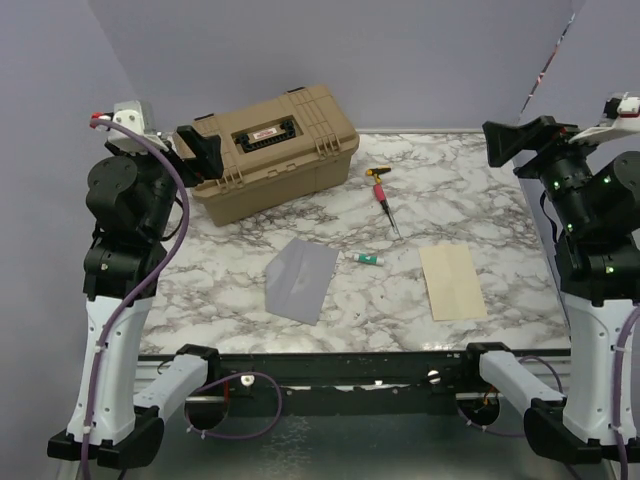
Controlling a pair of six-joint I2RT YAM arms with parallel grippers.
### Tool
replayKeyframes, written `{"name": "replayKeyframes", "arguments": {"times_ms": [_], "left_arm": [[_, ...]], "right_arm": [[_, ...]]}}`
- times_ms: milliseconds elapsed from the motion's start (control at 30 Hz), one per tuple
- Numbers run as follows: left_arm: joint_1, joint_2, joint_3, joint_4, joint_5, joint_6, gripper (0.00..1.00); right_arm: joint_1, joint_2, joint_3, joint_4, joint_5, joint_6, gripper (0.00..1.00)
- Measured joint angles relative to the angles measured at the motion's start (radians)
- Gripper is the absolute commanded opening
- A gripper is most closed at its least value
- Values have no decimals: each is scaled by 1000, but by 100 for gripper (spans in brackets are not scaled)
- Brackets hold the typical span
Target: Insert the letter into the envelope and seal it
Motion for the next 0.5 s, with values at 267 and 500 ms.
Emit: {"name": "replayKeyframes", "arguments": {"times_ms": [267, 500], "left_arm": [[0, -84, -197, 12, 74, 14, 99], [0, -118, -371, 108, 274, -35, 99]], "right_arm": [[0, -7, -208, -72, 31, 73, 100], [0, 26, -531, -105, 18, 172, 91]]}}
